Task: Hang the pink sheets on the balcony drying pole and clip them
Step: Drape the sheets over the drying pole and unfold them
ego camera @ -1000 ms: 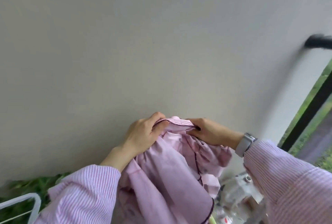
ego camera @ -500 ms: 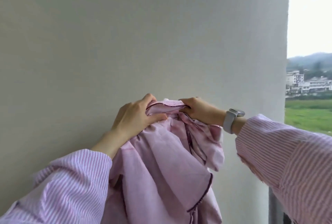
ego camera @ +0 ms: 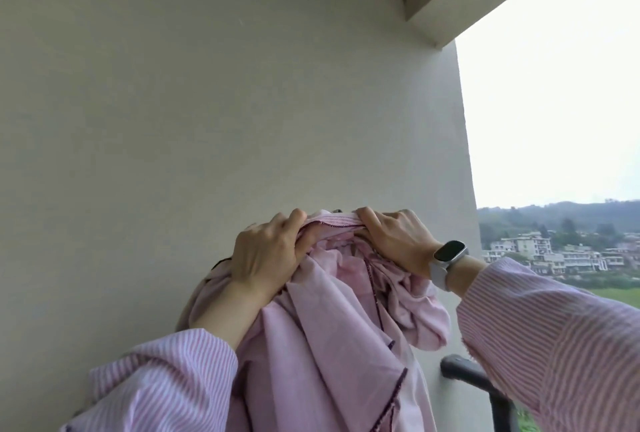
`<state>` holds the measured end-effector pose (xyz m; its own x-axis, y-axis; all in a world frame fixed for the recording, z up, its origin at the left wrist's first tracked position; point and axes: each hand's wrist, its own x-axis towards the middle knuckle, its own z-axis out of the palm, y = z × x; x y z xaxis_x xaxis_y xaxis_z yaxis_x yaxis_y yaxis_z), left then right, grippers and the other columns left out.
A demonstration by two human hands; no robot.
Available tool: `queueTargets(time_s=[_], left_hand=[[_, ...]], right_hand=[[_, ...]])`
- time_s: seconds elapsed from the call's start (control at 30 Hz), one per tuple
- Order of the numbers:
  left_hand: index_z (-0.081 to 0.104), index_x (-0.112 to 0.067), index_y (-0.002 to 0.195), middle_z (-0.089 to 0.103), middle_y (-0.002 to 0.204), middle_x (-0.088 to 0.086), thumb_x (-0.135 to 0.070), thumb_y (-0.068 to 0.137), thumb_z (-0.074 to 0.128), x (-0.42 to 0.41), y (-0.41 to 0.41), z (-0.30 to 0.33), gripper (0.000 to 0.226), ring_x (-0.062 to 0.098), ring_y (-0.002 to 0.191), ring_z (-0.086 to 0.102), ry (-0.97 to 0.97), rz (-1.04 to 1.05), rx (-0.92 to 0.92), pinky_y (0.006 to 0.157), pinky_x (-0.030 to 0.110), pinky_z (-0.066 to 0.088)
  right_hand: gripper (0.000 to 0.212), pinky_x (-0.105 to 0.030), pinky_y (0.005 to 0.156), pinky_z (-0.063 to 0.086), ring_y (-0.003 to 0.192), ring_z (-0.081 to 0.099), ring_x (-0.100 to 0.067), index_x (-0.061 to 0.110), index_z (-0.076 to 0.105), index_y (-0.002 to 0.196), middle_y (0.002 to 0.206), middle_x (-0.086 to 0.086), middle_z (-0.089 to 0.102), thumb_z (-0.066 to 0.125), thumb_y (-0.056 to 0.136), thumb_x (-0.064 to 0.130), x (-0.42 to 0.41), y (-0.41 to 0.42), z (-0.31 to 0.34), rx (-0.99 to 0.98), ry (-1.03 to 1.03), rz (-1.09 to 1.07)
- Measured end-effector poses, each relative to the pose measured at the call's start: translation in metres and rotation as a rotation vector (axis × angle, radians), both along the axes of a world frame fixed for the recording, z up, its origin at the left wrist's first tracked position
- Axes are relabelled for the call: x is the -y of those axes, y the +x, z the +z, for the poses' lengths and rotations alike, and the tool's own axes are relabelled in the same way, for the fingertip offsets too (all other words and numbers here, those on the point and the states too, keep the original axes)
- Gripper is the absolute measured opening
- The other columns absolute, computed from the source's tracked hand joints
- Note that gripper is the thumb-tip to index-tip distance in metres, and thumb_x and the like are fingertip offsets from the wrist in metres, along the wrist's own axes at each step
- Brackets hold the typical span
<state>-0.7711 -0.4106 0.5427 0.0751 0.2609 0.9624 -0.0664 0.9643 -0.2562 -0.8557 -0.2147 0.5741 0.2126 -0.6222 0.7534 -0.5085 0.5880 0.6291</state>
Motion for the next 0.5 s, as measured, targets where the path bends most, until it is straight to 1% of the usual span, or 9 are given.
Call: queueTargets(time_s=[0.1,0.2,0.27,0.33,0.4,0.5], left_hand=[[0.057,-0.013,0.071,0.053,0.050,0.005,-0.045,0.096,0.024,-0.027,-0.010,-0.010,0.052,0.026,0.035,0.051,-0.017,0.033,-0.023,0.035,0.023,0.031],[0.051,-0.013,0.077,0.050,0.051,0.004,-0.045,0.096,0.024,-0.052,-0.013,-0.021,0.046,0.023,0.035,0.051,-0.055,0.028,0.045,0.035,0.024,0.032],[0.044,-0.014,0.080,0.050,0.051,0.004,-0.048,0.094,0.024,-0.066,-0.012,-0.024,0.042,0.023,0.035,0.050,-0.072,0.014,0.084,0.035,0.023,0.032],[0.040,-0.015,0.080,0.052,0.052,0.002,-0.054,0.091,0.025,-0.084,-0.004,-0.027,0.044,0.022,0.035,0.051,-0.078,-0.036,0.111,0.036,0.022,0.032],[0.039,-0.016,0.081,0.056,0.054,0.000,-0.059,0.084,0.032,-0.102,0.012,-0.036,0.044,0.021,0.037,0.053,-0.088,-0.095,0.152,0.038,0.021,0.032],[0.040,-0.016,0.081,0.058,0.058,-0.002,-0.063,0.075,0.038,-0.126,0.044,-0.057,0.048,0.021,0.041,0.055,-0.054,-0.152,0.242,0.042,0.020,0.027]], right_hand=[[0.024,-0.022,0.028,0.031,0.029,0.045,-0.021,0.005,0.046,0.087,0.051,-0.001,0.053,0.035,0.087,0.026,-0.027,-0.011,-0.005,-0.086,0.035,-0.021],[0.030,-0.020,0.028,0.030,0.027,0.043,-0.019,0.004,0.050,0.083,0.048,0.001,0.049,0.034,0.088,0.029,-0.056,-0.008,-0.014,-0.084,0.041,-0.047],[0.032,-0.018,0.027,0.030,0.026,0.043,-0.018,0.005,0.049,0.081,0.047,0.002,0.048,0.033,0.089,0.031,-0.072,-0.005,-0.020,-0.072,0.023,-0.082],[0.036,-0.019,0.025,0.031,0.024,0.041,-0.017,0.007,0.044,0.081,0.046,0.003,0.048,0.026,0.093,0.036,-0.092,0.005,-0.027,-0.055,0.002,-0.125],[0.042,-0.019,0.026,0.030,0.024,0.041,-0.016,0.008,0.043,0.082,0.049,0.002,0.049,0.018,0.096,0.039,-0.112,0.021,-0.037,-0.041,0.010,-0.144],[0.031,-0.019,0.031,0.023,0.025,0.042,-0.019,0.009,0.041,0.084,0.056,-0.001,0.052,0.030,0.091,0.037,-0.140,0.057,-0.055,0.024,0.085,-0.158]])
